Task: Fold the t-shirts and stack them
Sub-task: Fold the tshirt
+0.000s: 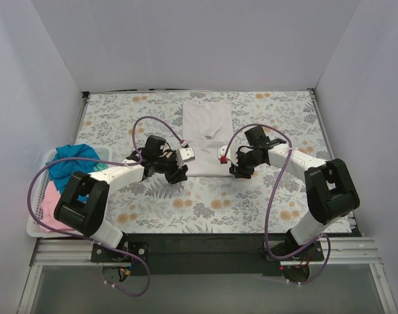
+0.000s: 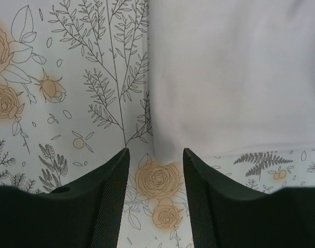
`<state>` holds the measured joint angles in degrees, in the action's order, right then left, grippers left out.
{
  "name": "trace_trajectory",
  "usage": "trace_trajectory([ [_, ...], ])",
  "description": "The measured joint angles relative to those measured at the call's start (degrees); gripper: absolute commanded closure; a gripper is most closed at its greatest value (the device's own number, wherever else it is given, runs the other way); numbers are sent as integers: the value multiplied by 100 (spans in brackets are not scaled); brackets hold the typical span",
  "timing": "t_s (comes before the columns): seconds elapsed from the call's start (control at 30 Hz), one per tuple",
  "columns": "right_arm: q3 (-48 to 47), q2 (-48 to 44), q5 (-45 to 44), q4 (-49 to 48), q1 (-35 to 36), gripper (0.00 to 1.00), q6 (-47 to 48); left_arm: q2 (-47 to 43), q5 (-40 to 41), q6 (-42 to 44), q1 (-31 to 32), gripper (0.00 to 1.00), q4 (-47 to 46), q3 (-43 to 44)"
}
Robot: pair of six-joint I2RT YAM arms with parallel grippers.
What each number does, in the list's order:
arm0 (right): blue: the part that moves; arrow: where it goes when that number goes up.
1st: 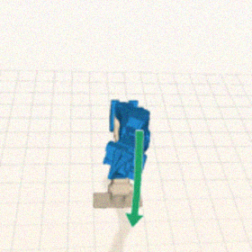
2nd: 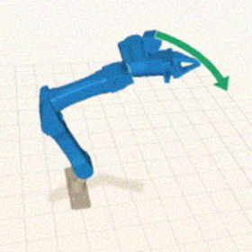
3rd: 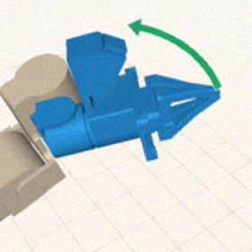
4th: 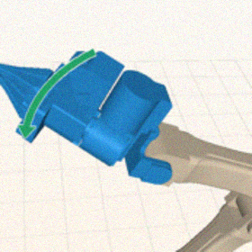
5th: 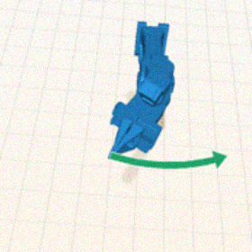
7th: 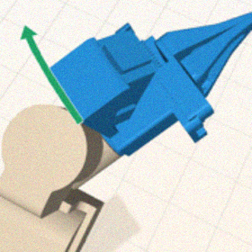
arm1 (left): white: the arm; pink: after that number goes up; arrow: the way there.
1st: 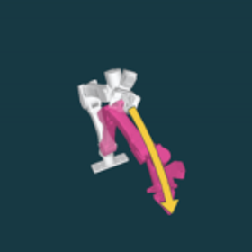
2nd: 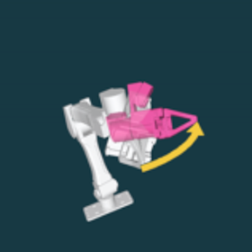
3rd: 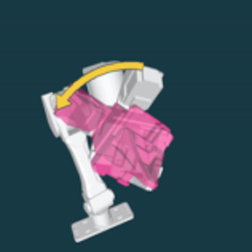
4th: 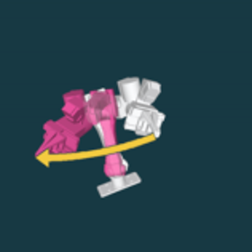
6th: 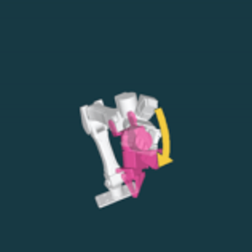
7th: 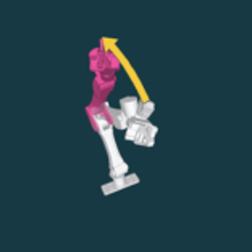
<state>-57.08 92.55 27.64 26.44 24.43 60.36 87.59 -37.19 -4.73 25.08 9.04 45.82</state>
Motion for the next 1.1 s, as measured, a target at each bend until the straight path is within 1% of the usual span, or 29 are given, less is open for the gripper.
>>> trace_trajectory([
  [0.1,234,0,-166,-247,201,48,271,42,214,472,170,62,-345,-297],
  [0.23,485,0,-369,-785,442,49,555,291,457,911,299,63,-758,-356],
  [0.37,697,42,-529,-1029,511,55,719,531,643,1182,328,63,-955,-358],
  [0.47,706,96,-610,-1211,511,63,791,636,695,1335,328,65,-1056,-363],
  [0.5,706,118,-645,-1281,511,70,809,649,719,1386,328,67,-1099,-365],
  [0.57,708,162,-697,-1379,511,74,866,678,743,1464,328,70,-1169,-365],
  [0.6,713,170,-726,-1419,511,84,879,688,774,1502,328,76,-1196,-365],
  [0.67,734,179,-787,-1462,514,96,920,717,804,1567,328,81,-1224,-363],
  [0.7,739,181,-804,-1471,511,99,922,734,804,1600,328,84,-1228,-358],
  [0.73,739,181,-822,-1482,511,99,918,748,802,1633,328,90,-1228,-352],
  [0.83,739,181,-848,-1491,514,99,896,767,787,1690,332,100,-1119,-282],
  [1.0,564,181,-929,-1272,509,99,767,778,789,1600,321,100,-704,-15],
  [1.1,105,181,-933,-927,442,99,592,778,717,1532,232,100,-321,343],
])
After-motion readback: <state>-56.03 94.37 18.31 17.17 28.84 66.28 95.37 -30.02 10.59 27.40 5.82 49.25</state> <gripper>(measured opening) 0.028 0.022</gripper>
